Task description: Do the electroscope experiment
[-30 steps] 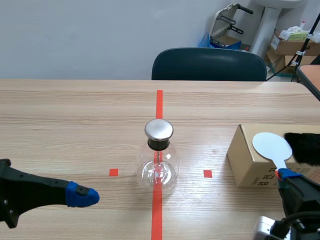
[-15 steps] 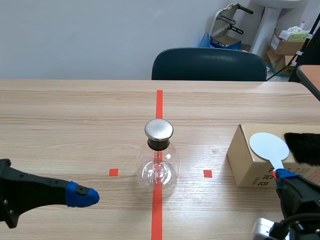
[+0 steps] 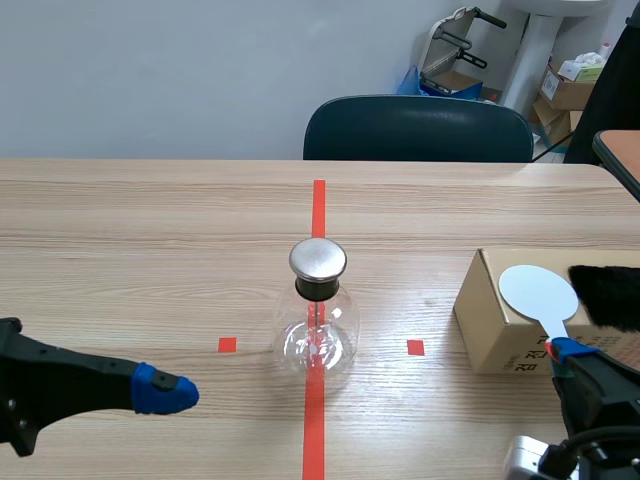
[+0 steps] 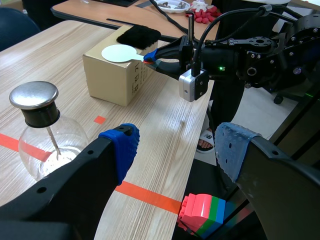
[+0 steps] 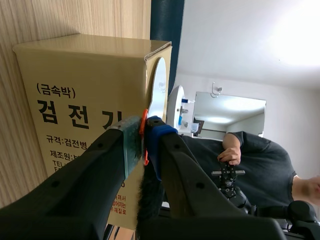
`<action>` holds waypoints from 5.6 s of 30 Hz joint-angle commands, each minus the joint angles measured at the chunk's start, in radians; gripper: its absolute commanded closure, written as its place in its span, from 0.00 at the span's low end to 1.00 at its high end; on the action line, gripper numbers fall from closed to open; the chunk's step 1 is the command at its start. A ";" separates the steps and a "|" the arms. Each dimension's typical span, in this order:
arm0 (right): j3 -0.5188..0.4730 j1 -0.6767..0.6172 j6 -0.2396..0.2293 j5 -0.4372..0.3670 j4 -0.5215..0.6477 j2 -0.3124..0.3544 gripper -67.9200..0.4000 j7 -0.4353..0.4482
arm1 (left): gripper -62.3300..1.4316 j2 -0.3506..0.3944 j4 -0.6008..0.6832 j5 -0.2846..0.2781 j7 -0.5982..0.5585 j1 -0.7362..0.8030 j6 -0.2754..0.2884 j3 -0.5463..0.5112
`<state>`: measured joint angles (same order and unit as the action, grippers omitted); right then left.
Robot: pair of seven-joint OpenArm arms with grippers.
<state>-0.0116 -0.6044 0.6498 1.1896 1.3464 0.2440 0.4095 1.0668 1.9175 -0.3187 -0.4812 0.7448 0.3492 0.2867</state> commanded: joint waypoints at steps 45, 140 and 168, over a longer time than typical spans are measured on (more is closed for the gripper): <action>0.348 0.121 0.090 0.211 0.178 0.089 0.98 -0.502 | 0.92 -0.124 -0.212 -0.013 0.035 -0.284 -0.077 0.166; 0.549 0.161 0.008 0.271 0.166 0.102 0.98 -0.677 | 0.92 -0.485 -0.858 0.035 0.082 -0.845 -0.097 0.516; 0.549 0.161 0.008 0.271 0.166 0.102 0.98 -0.677 | 0.92 -0.485 -0.858 0.035 0.082 -0.845 -0.097 0.516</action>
<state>0.5446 -0.4549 0.6434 1.4601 1.5082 0.3386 -0.2607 0.5846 1.0424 -0.2771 -0.3897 -0.0895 0.2546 0.8013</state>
